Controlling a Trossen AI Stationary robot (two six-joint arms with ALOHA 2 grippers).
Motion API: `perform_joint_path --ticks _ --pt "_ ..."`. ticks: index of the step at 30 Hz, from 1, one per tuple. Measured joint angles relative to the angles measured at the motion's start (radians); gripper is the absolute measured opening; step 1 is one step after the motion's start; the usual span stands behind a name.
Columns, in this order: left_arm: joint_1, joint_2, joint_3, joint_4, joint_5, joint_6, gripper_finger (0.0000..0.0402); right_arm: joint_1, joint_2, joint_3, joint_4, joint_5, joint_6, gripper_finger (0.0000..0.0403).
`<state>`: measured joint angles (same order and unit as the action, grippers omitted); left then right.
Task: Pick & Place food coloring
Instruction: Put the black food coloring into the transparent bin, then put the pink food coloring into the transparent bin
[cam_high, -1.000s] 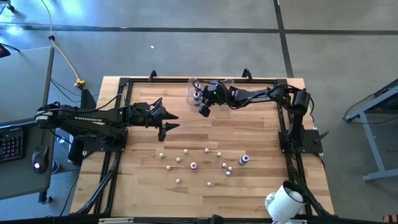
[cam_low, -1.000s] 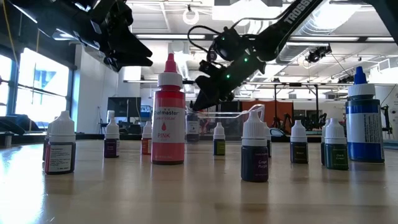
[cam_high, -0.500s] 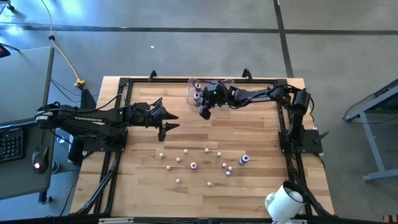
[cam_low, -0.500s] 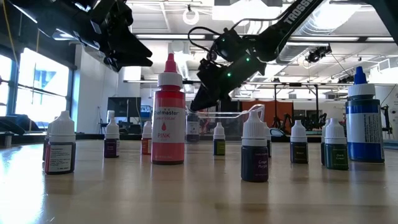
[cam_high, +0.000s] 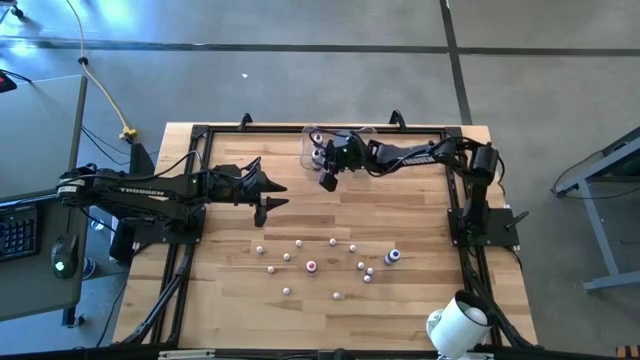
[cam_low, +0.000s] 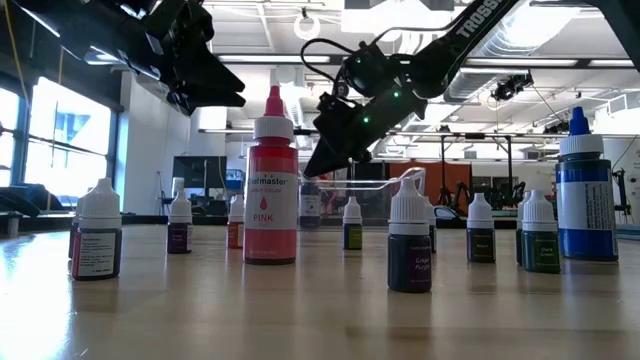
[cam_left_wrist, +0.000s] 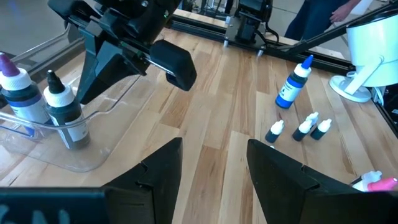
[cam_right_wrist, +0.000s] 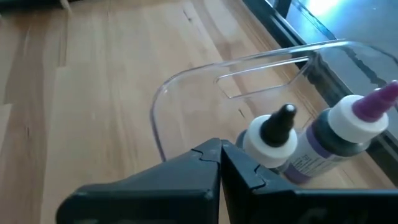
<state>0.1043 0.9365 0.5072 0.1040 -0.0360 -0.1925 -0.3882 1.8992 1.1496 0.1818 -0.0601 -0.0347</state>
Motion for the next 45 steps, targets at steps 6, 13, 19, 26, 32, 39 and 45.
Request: perform_joint_path --ticks 6,13,19,26,32,39,45 --pt "0.0 0.0 0.0 0.0 0.0 0.003 0.0179 0.0 0.0 0.0 0.0 0.0 -0.01 0.0" --pt "0.0 0.0 0.0 0.0 -0.001 0.003 0.0179 -0.004 0.044 0.0 0.066 -0.007 -0.014 0.0" --pt "0.0 0.0 0.0 0.001 -0.001 0.003 0.0179 -0.026 0.075 0.002 0.081 -0.02 -0.009 0.0" --pt "0.0 0.0 0.0 0.0 -0.001 0.003 0.0179 -0.066 0.076 0.002 0.08 0.015 -0.008 0.0" --pt "0.0 0.0 0.0 0.0 -0.002 0.004 0.0179 -0.078 0.076 0.002 0.079 -0.069 -0.007 0.0" --pt "0.0 0.0 0.0 0.0 -0.002 0.003 0.0179 -0.027 0.068 0.002 0.076 -0.121 -0.01 0.0" --pt "0.0 0.0 0.0 -0.002 -0.001 0.003 0.0179 0.048 -0.034 0.002 -0.018 -0.088 -0.097 0.0"
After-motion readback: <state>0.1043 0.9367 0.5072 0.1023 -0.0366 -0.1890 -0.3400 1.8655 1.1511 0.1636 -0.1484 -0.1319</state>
